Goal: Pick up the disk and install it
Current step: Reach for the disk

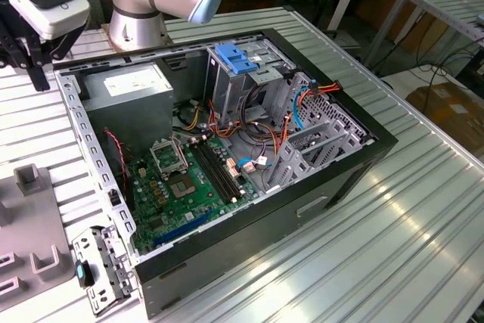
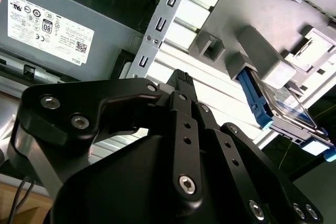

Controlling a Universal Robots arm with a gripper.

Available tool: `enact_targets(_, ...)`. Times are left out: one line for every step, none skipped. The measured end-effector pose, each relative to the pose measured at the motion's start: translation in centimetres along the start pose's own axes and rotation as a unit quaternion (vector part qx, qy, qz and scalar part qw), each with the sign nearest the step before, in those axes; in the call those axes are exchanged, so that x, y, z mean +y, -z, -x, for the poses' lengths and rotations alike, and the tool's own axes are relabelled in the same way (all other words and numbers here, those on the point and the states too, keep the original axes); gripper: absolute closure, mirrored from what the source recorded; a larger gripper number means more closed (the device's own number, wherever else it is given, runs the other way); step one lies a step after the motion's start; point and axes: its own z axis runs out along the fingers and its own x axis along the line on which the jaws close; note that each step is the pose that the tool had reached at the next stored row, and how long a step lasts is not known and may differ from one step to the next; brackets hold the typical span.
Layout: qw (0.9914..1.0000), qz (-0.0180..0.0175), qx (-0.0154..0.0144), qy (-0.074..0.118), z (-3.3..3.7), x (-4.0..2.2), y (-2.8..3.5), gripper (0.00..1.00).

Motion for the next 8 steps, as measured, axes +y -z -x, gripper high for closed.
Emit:
enact_targets(1.00000,0.0000,0.0000,0.000,-0.10,-0.01,0.00,0.89)
enact_targets(1.00000,0.0000,0.0000,0.000,-0.25,-0.02,0.00,0.89)
enact_targets(1.00000,0.0000,0.0000,0.000,-0.34,-0.03,0.01,0.89)
enact_targets(1.00000,0.0000,0.0000,0.000,-0.44,-0.03,0.01,0.89)
enact_targets(1.00000,0.0000,0.0000,0.000,-0.62,-0.05,0.01,0.89)
enact_targets(1.00000,0.0000,0.0000,0.000,-0.71,-0.05,0.02,0.89)
enact_targets(1.00000,0.0000,0.0001,0.000,-0.84,-0.06,0.02,0.89)
enact_targets(1.00000,0.0000,0.0001,0.000,-1.00,-0.07,0.02,0.89)
